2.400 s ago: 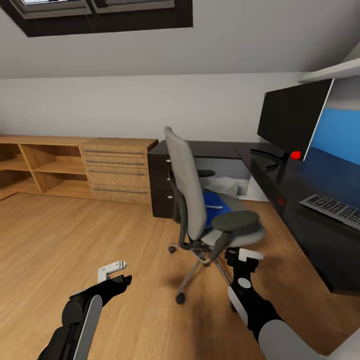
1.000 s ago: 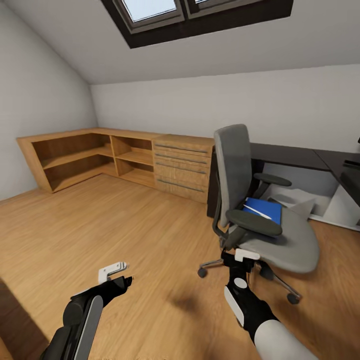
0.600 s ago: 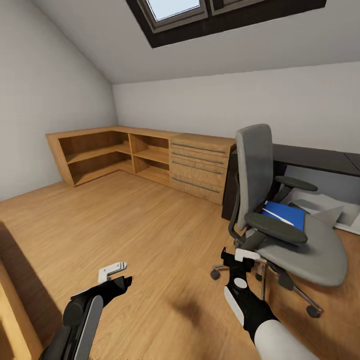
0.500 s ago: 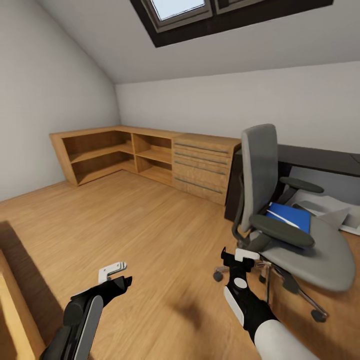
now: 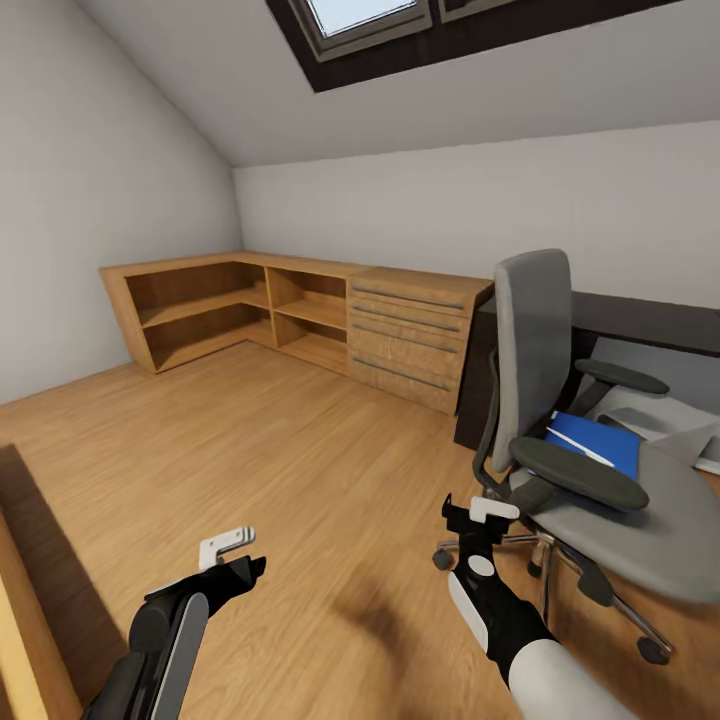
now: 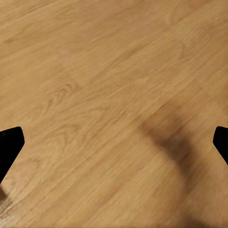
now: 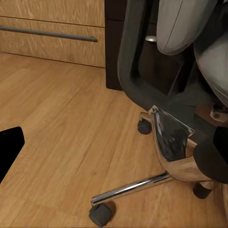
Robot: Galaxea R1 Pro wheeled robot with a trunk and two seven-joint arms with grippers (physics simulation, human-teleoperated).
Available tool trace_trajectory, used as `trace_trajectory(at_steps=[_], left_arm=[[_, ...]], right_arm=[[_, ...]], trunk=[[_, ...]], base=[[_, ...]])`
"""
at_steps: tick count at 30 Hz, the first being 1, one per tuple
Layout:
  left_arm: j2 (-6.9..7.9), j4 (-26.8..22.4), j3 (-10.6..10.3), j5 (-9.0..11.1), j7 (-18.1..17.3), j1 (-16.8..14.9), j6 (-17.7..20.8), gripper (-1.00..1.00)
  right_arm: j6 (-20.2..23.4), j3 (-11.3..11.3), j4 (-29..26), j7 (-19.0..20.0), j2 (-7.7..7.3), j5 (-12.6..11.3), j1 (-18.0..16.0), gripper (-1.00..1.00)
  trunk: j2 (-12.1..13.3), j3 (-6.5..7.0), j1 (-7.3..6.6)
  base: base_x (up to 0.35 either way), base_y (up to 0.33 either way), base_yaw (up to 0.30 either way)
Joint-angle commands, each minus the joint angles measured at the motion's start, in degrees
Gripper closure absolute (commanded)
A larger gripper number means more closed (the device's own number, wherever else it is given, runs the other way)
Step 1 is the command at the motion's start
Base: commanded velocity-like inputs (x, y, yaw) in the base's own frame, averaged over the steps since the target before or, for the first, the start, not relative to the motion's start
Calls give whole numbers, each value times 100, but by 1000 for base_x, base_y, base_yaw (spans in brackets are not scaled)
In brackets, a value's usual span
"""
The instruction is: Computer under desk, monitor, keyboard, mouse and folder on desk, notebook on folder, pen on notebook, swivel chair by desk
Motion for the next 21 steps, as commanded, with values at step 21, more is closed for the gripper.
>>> trace_trajectory(at_steps=[21], left_arm=[[-4,-4,8,63,49,-3,29,-100]], right_arm=[[-33,28,15,-6,-11,-63,-5,-100]], trunk=[[-2,-5,-1]], base=[[-234,0,0]])
